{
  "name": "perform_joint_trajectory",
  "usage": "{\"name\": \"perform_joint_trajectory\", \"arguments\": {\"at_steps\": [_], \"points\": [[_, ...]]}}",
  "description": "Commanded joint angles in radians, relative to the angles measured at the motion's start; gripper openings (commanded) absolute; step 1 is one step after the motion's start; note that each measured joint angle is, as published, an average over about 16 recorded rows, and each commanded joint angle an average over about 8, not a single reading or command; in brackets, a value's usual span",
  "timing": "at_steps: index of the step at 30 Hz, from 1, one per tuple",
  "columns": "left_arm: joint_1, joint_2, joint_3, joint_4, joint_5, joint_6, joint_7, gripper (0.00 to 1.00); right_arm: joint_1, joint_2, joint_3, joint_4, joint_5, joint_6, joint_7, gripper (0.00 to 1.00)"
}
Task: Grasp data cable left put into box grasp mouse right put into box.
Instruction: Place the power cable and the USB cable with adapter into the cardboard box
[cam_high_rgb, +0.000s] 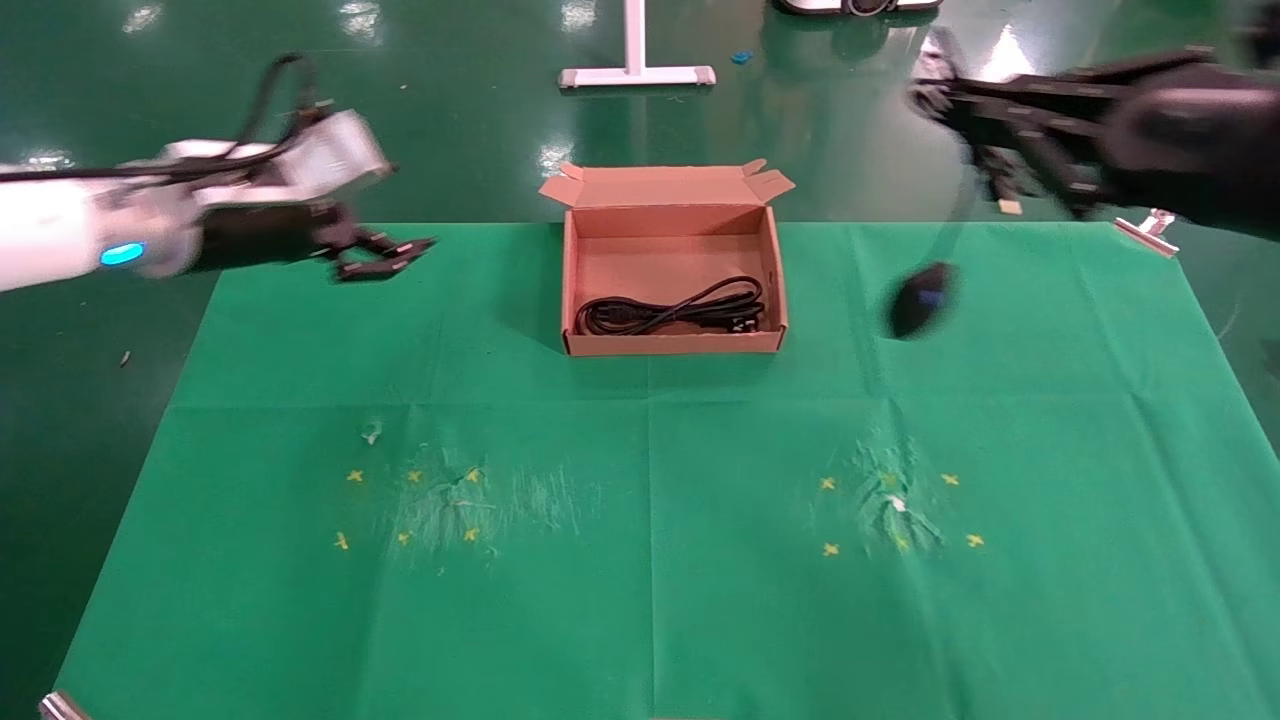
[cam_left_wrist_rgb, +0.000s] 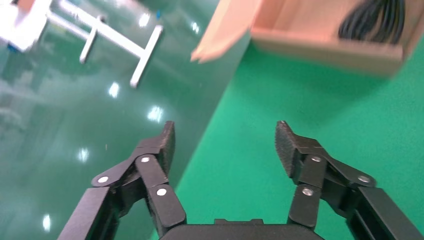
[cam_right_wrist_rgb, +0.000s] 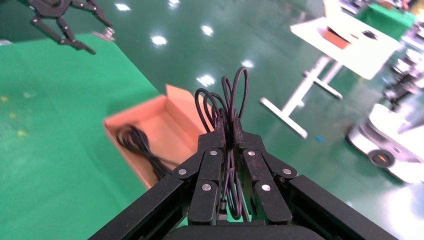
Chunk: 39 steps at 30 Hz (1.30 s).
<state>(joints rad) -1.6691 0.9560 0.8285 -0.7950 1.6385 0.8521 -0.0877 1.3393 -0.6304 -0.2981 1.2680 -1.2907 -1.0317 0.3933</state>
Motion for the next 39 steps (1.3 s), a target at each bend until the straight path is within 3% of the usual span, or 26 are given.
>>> {"name": "perform_joint_trajectory", "arguments": {"at_steps": [1, 12, 19, 21, 27, 29, 39], "points": [[0.016, -0.062, -0.002, -0.067, 0.007, 0.006, -0.048, 1.0, 0.032, -0.045, -0.024, -0.005, -0.019, -0.002, 0.003, 0.0], [0.072, -0.141, 0.031, -0.317, 0.156, -0.04, -0.318, 1.0, 0.254, -0.471, -0.202, -0.36, -0.196, 0.052, -0.07, 0.0], [0.082, -0.154, 0.039, -0.379, 0.215, -0.045, -0.404, 1.0, 0.306, -0.582, -0.225, -0.585, -0.213, 0.067, -0.187, 0.0], [0.084, -0.156, 0.04, -0.388, 0.224, -0.045, -0.416, 1.0, 0.311, -0.586, -0.227, -0.623, -0.214, 0.064, -0.212, 0.1], [0.088, -0.164, 0.042, -0.41, 0.241, -0.046, -0.436, 1.0, 0.32, -0.593, -0.232, -0.699, -0.219, 0.054, -0.248, 0.85], [0.089, -0.166, 0.043, -0.414, 0.244, -0.046, -0.439, 1.0, 0.322, -0.595, -0.233, -0.711, -0.22, 0.052, -0.252, 1.0], [0.088, -0.162, 0.043, -0.405, 0.239, -0.046, -0.434, 1.0, 0.316, -0.587, -0.23, -0.686, -0.215, 0.052, -0.244, 1.0]]}}
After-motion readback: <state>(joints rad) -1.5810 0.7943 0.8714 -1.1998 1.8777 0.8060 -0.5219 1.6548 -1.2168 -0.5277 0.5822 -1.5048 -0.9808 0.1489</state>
